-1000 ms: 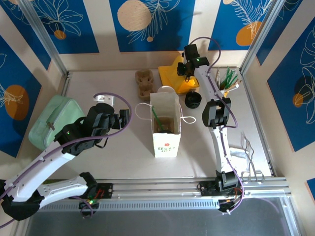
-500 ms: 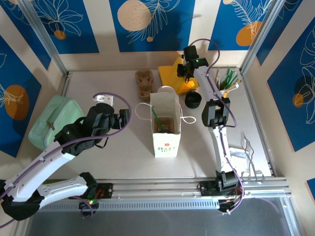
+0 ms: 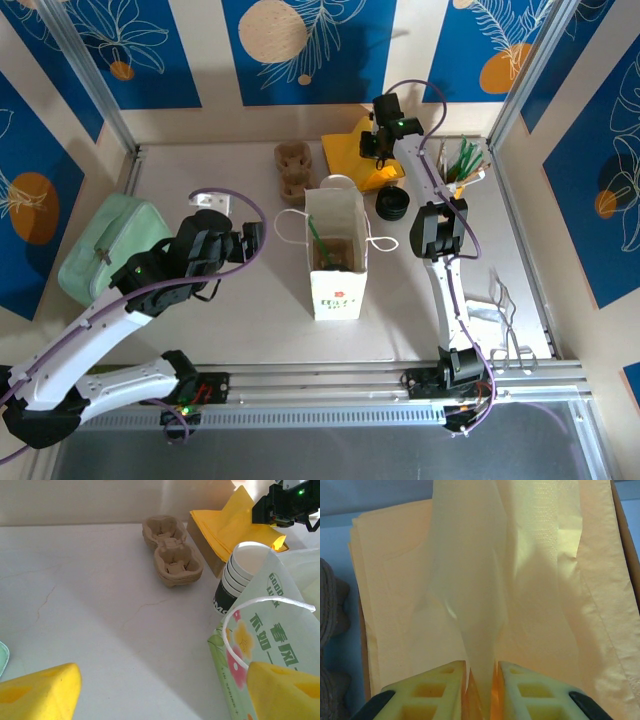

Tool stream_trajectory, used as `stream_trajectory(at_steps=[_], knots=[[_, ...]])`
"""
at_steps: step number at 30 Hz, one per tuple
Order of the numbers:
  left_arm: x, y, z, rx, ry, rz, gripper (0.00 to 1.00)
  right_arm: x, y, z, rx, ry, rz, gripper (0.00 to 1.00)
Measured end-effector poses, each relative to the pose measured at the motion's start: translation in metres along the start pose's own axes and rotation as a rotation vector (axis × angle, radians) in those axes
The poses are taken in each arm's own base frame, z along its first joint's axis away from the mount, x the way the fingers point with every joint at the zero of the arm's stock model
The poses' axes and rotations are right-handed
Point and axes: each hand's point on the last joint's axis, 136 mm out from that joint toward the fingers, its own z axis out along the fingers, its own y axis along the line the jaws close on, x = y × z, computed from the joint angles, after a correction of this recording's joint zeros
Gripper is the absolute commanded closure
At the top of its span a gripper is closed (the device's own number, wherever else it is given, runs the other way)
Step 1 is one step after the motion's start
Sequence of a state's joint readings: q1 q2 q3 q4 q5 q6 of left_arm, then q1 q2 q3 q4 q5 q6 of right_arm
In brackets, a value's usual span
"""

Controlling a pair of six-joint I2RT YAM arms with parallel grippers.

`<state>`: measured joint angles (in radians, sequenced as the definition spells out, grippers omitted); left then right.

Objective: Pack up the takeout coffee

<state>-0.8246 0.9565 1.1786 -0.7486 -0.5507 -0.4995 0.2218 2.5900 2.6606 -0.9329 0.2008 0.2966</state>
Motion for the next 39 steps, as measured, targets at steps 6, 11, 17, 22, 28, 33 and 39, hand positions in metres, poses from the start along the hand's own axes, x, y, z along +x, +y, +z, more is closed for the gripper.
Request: stream_trajectory(at_steps=[6,11,17,22,28,33,39], knots=[[0.001,0.000,0.001,-0.001,0.003,0.002,0.15,-0.001,0.001,-0.004,-0.001,-0.003,0.000,0.80],[0.004,0.001,0.002,-0.003,0.008,0.004,0.15,-0.005,0.002,-0.012,-0.004,-0.014,-0.001,0.82],[0.004,0.000,0.002,-0.001,0.011,-0.003,0.15,-0.005,0.002,-0.014,-0.003,-0.013,-0.001,0.86],[0.005,0.000,0.002,0.003,0.012,-0.013,0.15,-0.006,0.003,-0.022,-0.002,-0.010,-0.001,0.89],[0.002,0.002,-0.003,0.009,0.000,-0.021,0.15,-0.020,0.009,-0.057,-0.015,-0.056,-0.004,0.90],[0.001,0.002,-0.005,0.013,-0.006,-0.025,0.15,-0.037,0.017,-0.107,-0.034,-0.122,-0.008,0.91],[0.002,0.000,-0.006,0.030,0.000,-0.027,0.15,-0.043,0.029,-0.178,-0.087,-0.173,-0.014,0.91]])
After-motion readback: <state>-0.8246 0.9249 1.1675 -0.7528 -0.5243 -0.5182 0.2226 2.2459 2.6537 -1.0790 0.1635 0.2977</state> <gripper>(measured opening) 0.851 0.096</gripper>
